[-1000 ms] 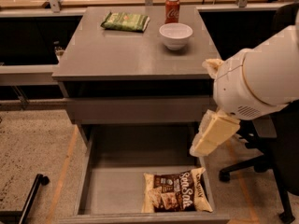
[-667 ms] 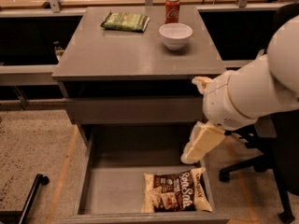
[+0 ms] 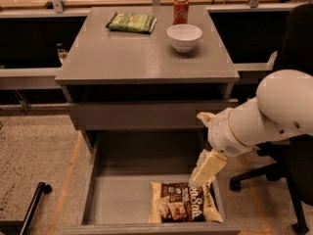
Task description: Pick brown chip bag from middle drawer and place on counter
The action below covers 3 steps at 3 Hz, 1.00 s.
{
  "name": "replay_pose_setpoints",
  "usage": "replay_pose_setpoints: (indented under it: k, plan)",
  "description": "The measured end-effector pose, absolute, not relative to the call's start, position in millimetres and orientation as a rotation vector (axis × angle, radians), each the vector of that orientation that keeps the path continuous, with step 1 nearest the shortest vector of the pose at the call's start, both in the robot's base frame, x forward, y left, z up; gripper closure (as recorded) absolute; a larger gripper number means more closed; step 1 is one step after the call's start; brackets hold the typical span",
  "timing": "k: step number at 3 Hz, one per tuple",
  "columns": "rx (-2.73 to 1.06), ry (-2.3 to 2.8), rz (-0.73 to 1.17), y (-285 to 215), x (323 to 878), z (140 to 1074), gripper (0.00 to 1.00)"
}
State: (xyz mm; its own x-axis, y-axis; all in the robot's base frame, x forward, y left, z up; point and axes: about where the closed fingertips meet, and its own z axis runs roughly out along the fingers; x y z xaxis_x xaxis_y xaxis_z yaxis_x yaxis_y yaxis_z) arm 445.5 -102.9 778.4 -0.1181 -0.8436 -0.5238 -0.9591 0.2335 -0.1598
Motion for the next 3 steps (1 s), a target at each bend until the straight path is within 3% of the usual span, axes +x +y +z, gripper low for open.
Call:
replay_pose_setpoints:
  k: [3]
  plan:
    - [-1.646,2.16,0.299,-99,459,702,0.0]
